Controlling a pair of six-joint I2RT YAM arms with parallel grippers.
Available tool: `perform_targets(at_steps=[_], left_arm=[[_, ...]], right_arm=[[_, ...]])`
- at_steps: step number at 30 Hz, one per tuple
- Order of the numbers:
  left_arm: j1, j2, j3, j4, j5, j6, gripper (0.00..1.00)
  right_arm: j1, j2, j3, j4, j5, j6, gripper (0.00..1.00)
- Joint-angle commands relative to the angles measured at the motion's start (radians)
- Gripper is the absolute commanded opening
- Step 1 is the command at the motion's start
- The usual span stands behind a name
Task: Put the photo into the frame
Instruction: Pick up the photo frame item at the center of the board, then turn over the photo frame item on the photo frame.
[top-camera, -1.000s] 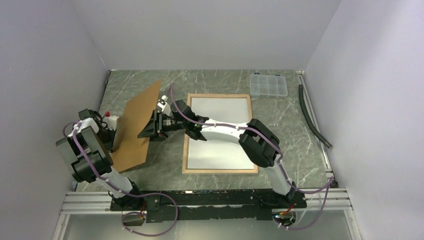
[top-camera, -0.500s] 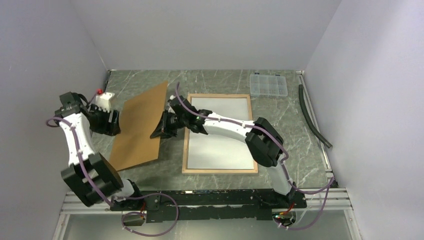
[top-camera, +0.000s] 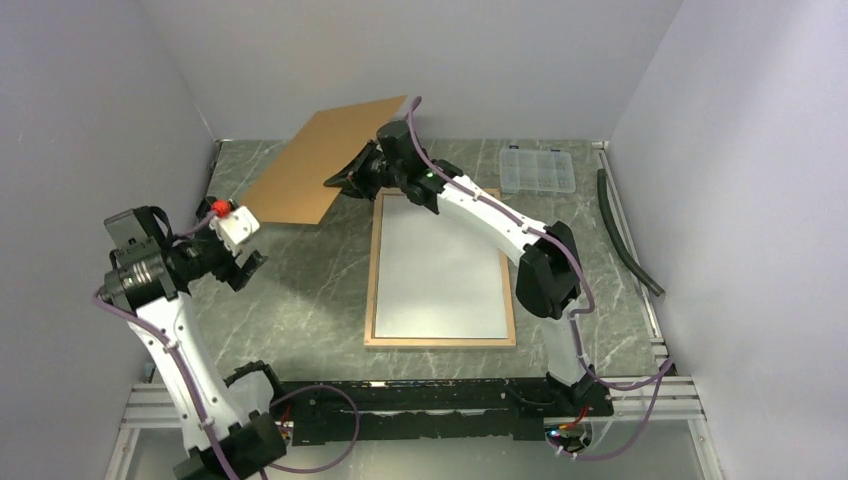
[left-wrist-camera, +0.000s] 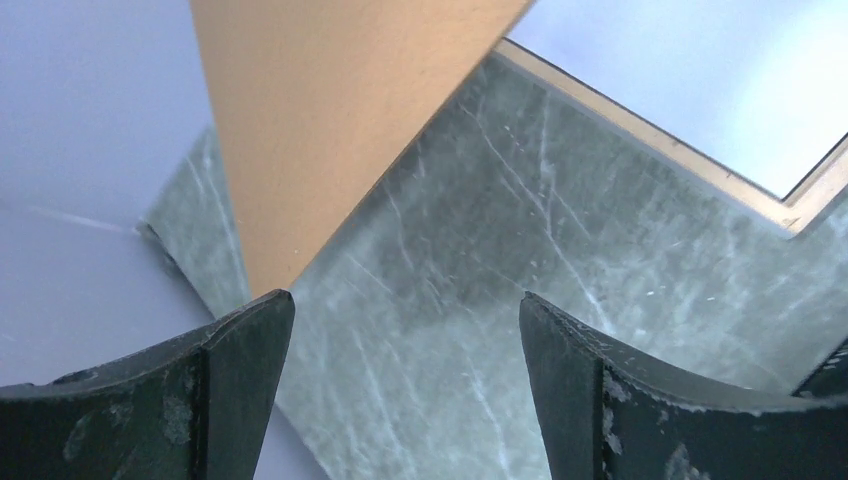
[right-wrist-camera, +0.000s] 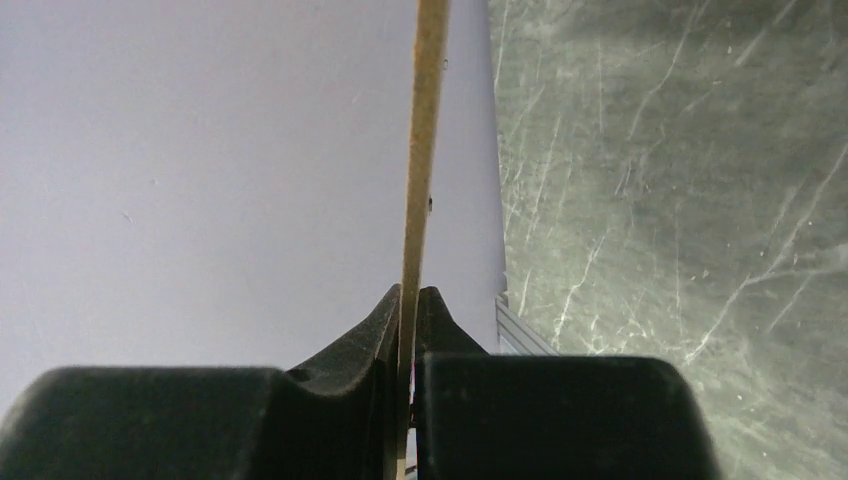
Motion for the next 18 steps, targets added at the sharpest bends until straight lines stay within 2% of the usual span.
perform_targets(at_steps=[1,7,11,18], left_arm=[[-0.002,-0.142,-0.076,0.060,0.145,0.225,0.88],[-0.002,-0.320,-0.248,0.258,0.174,0.392,0.88],[-0.002,-0.327,-0.253,0.346,0.182,0.363,0.86],[-0.001,-0.308,-0.212,0.167,0.247,0.561,0.75]], right_arm=[[0.027,-0.072,0.101,0.045,0.004,0.070,0.00],[0.037,-0.128,0.019,0.133,0.004,0.130,0.00],[0.057,-0.173,-0.039,0.178,-0.004,0.146,0.00],[0.066,-0.288,-0.169,0.269,-0.020,0.178,0.00]])
